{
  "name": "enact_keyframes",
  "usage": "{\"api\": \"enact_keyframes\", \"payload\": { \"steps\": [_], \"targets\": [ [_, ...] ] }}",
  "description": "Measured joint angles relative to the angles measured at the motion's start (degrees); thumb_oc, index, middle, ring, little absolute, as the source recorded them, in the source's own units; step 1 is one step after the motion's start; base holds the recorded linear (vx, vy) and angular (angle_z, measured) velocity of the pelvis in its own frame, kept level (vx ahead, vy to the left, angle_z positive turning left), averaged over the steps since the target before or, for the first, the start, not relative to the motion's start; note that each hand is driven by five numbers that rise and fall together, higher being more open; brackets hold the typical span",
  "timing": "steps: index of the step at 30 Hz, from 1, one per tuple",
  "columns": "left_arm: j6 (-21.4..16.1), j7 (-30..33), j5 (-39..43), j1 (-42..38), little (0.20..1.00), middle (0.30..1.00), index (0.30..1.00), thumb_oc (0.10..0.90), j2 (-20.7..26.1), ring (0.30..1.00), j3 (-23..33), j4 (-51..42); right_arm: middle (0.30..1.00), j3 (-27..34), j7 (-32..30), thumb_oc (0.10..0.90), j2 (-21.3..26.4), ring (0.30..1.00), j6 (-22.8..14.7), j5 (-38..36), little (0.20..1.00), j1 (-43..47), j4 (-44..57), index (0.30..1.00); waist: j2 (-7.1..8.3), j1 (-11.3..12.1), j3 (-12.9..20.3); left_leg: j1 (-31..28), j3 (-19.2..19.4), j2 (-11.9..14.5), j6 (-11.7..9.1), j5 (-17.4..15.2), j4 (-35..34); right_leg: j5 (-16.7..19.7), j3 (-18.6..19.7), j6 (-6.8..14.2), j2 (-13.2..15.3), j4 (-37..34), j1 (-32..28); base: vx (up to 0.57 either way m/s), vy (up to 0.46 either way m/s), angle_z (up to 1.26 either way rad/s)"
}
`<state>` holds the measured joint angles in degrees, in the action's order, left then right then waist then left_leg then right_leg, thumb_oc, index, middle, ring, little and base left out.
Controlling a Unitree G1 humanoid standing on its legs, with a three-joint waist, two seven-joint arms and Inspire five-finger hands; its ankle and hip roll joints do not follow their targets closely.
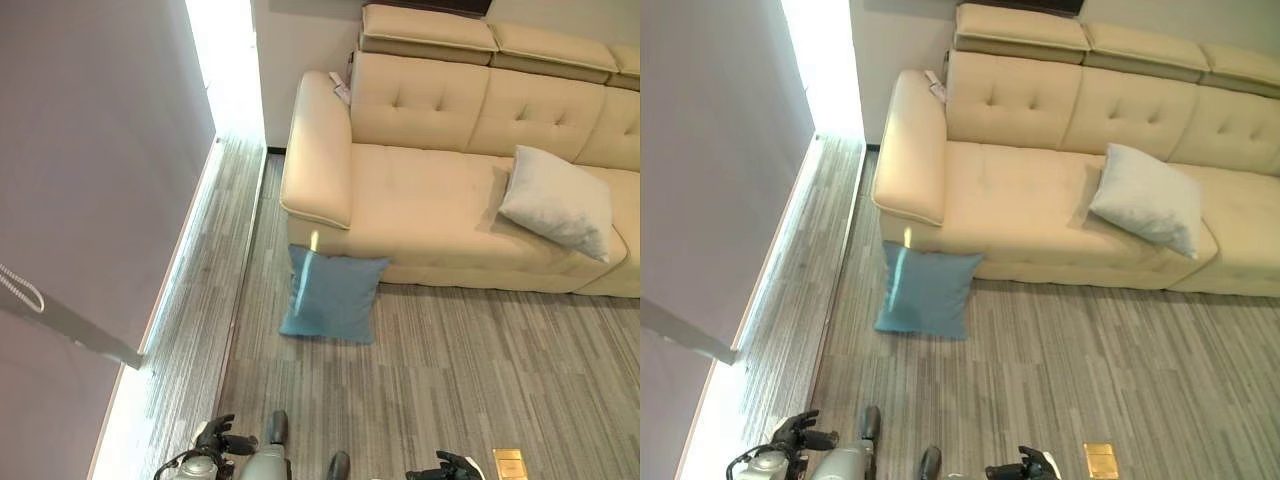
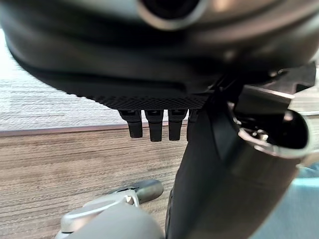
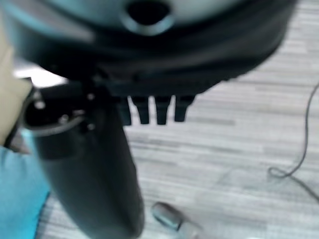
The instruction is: Pick up all the scattered cushions and arrange them neatly on the sofa.
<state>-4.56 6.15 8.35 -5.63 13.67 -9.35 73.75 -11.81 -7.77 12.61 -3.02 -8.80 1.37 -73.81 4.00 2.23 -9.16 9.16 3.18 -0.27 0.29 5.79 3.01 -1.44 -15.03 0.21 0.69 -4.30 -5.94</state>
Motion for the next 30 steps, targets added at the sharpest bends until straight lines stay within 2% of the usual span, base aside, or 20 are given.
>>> {"api": "enact_keyframes", "payload": {
  "steps": [2,3,5,7,8,9,11,13,14,15,18,19,21,22,23,24,26,27,28,30],
  "targets": [
    [0.05,-0.31,0.0,0.47,0.9,0.9,0.9,0.8,0.7,0.9,0.04,-0.27,0.9,-0.13,0.06,0.8,-0.62,0.9,0.02,0.01,0.9,-0.35,0.55,0.9,0.76,-0.14,0.23,-2.04,0.87,-1.62,1.46,-0.66,-1.64,-0.82,1.3,1.49,2.06,2.75,0.73,0.11,0.163,-0.36],
    [0.08,-0.37,0.02,1.68,0.9,0.9,0.9,0.8,0.72,0.9,0.57,-0.11,0.9,0.6,-0.02,0.8,-0.74,0.9,0.01,-0.2,0.9,-0.04,0.65,0.9,0.2,0.42,0.01,-4.53,3.38,-1.42,2.79,-0.1,-3.95,-3.84,1.03,2.51,3.8,10.0,3.49,0.08,0.12,-0.55],
    [0.19,-0.46,0.03,2.17,0.9,0.9,0.9,0.8,1.83,0.9,0.58,-0.07,0.9,0.92,-0.06,0.8,-0.42,0.9,-0.23,-0.15,0.9,0.96,2.5,0.9,0.17,-0.03,-0.04,-6.49,3.8,-2.4,3.51,-1.99,-4.71,-5.19,1.25,4.99,6.74,18.84,6.91,0.14,0.211,-0.38],
    [0.26,-0.35,0.04,1.92,0.9,0.9,0.9,0.8,1.99,0.9,0.46,-0.15,0.9,1.0,-0.24,0.8,-0.12,0.9,-0.34,-0.22,0.9,3.17,2.84,0.9,-1.28,-0.12,-1.25,-10.69,4.05,-2.87,6.53,-3.49,-5.71,-4.42,1.08,7.6,10.95,41.29,15.51,0.19,0.127,-0.05],
    [0.26,-0.29,0.04,1.9,0.9,0.9,0.9,0.8,2.07,0.9,0.53,-0.19,0.9,0.94,-0.17,0.8,-0.19,0.9,-0.38,-0.21,0.9,3.18,3.49,0.9,-1.23,-0.05,-1.25,-11.58,4.11,-3.37,6.68,-4.29,-5.74,-4.86,1.2,8.1,12.06,43.34,17.36,0.24,0.02,0.02],
    [0.26,-0.27,0.03,1.72,0.9,0.9,0.9,0.8,2.07,0.9,0.54,-0.17,0.9,0.46,-0.07,0.8,-0.22,0.9,-0.25,-0.16,0.9,3.14,4.49,0.9,-1.27,-0.04,-1.32,-12.87,4.06,-3.78,6.09,-4.76,-6.44,-5.01,1.15,8.14,12.43,40.74,18.14,0.32,-0.035,-0.08],
    [0.64,-0.28,0.01,2.24,0.9,0.9,0.9,0.8,1.9,0.9,0.6,0.02,0.9,-1.11,0.1,0.8,-0.28,0.9,-0.29,0.89,0.9,3.75,5.36,0.9,-0.91,0.01,-1.24,-14.58,4.85,-4.14,4.96,-4.76,-8.04,-4.19,-0.55,7.74,11.29,22.75,18.79,0.26,-0.047,-0.12],
    [0.75,-0.33,0.01,2.61,0.9,0.9,0.9,0.8,1.77,0.9,0.58,0.24,0.9,-1.26,0.1,0.8,-0.44,0.9,-0.26,1.06,0.9,3.88,5.62,0.9,-0.42,-0.01,-1.25,-15.22,5.21,-4.51,5.05,-5.18,-8.02,-1.53,-0.35,8.09,10.12,14.26,19.29,0.16,-0.022,0.0],
    [0.76,-0.35,0.01,2.54,0.9,0.9,0.9,0.8,1.74,0.9,0.58,0.18,0.9,-1.06,0.07,0.8,-0.49,0.9,-0.25,0.98,0.9,3.89,5.7,0.9,-0.26,-0.28,-1.56,-15.98,5.08,-4.65,4.9,-5.61,-8.01,-0.27,-0.52,7.2,9.79,13.24,20.05,0.23,-0.053,0.05],
    [0.76,-0.32,0.02,2.72,0.9,0.9,0.9,0.8,1.86,0.9,0.61,0.27,0.9,-0.74,0.08,0.8,-0.51,0.9,-0.31,1.02,0.9,4.07,5.94,0.9,-0.08,-0.29,-1.65,-17.05,4.71,-4.66,4.55,-6.92,-8.02,2.15,-0.47,7.43,9.0,11.97,21.1,0.27,-0.097,0.11],
    [0.74,-0.23,0.01,2.88,0.9,0.9,0.9,0.8,1.96,0.9,0.63,-0.04,0.9,-0.67,0.07,0.8,-0.54,0.9,-0.29,1.11,0.9,3.57,5.26,0.9,0.94,-0.27,-1.64,-18.95,3.14,-4.79,3.61,-8.3,-7.99,4.28,-0.56,6.43,8.79,10.21,20.01,0.23,-0.098,0.31],
    [0.73,-0.23,-0.01,2.89,0.9,0.9,0.9,0.8,1.9,0.9,0.6,-0.03,0.9,-0.69,0.12,0.8,-0.57,0.9,-0.19,1.24,0.9,3.41,4.69,0.9,1.44,-0.17,-1.29,-20.13,1.35,-4.37,2.47,-9.38,-7.92,7.22,0.14,4.15,8.14,9.22,18.18,0.32,-0.181,0.54],
    [0.73,-0.35,-0.02,2.99,0.9,0.9,0.9,0.8,1.83,0.9,0.48,-0.04,0.9,-0.57,0.08,0.8,-0.56,0.9,-0.14,1.23,0.9,3.41,4.44,0.9,0.94,-0.28,-1.04,-20.63,-0.38,-3.0,1.38,-10.05,-7.71,8.65,0.65,2.84,6.86,8.85,17.02,0.24,-0.192,0.63],
    [0.71,-0.42,-0.07,2.86,0.9,0.9,0.9,0.8,1.68,0.9,0.36,-0.14,0.9,-0.62,0.08,0.8,-0.53,0.9,-0.08,1.23,0.9,2.73,4.33,0.9,0.25,-0.75,-0.71,-20.52,-2.49,-0.37,-0.21,-11.04,-6.18,8.78,-1.2,1.62,4.58,7.0,14.32,0.14,-0.163,0.59],
    [0.69,-0.4,-0.07,2.84,0.9,0.9,0.9,0.8,1.62,0.9,0.37,-0.15,0.9,-0.66,0.12,0.8,-0.53,0.9,-0.04,1.24,0.9,2.41,4.33,0.9,0.25,-0.5,-0.71,-20.19,-2.8,0.19,-0.61,-11.29,-5.05,8.8,-1.67,0.96,3.97,6.02,13.44,0.08,-0.149,0.66],
    [0.71,-0.52,-0.07,2.61,0.9,0.9,0.9,0.8,1.38,0.9,0.39,-0.03,0.9,-0.6,0.09,0.8,-0.42,0.9,-0.16,1.2,0.9,2.71,4.52,0.9,0.48,-0.25,-0.63,-17.91,-3.3,1.02,-2.36,-12.31,0.26,8.73,-2.59,-0.07,3.1,3.13,11.24,0.03,-0.092,0.3],
    [0.64,-0.55,-0.01,2.27,0.9,0.9,0.9,0.8,0.95,0.9,0.56,-0.18,0.9,-0.68,0.05,0.8,-0.03,0.9,-0.36,1.14,0.9,2.94,4.51,0.9,1.44,-0.16,-0.75,-12.75,-3.52,0.67,-4.23,-13.89,10.92,9.94,-2.89,-2.19,3.28,0.86,9.63,0.0,-0.071,0.18],
    [0.32,-0.44,0.18,2.29,0.9,0.9,0.9,0.8,0.44,0.9,0.98,-0.44,0.9,-0.67,0.03,0.8,0.56,0.9,-0.78,0.98,0.9,3.38,4.79,0.9,1.37,0.01,-0.9,-8.51,-3.63,0.8,-4.75,-14.64,18.52,9.36,-3.2,-3.31,3.08,-0.07,8.56,0.04,-0.08,0.1],
    [0.26,-0.37,0.19,1.63,0.9,0.9,0.9,0.8,0.43,0.9,0.87,-0.63,0.9,-0.68,0.0,0.8,0.89,0.9,-0.88,0.82,0.9,3.65,4.54,0.9,1.45,-0.22,-1.08,-6.28,-3.4,1.23,-4.81,-14.7,22.72,8.45,-3.38,-4.34,2.87,-0.34,8.3,0.07,-0.032,0.07],
    [0.11,-0.42,0.18,-0.03,0.9,0.9,0.9,0.8,0.54,0.9,0.55,-0.75,0.9,-0.68,-0.03,0.8,1.11,0.9,-0.94,0.65,0.9,4.37,4.5,0.9,1.69,-0.24,-1.62,-4.3,-2.91,1.45,-4.48,-14.92,22.97,7.54,-3.65,-4.97,2.82,-1.0,7.49,0.09,0.021,0.2]
  ]
}}
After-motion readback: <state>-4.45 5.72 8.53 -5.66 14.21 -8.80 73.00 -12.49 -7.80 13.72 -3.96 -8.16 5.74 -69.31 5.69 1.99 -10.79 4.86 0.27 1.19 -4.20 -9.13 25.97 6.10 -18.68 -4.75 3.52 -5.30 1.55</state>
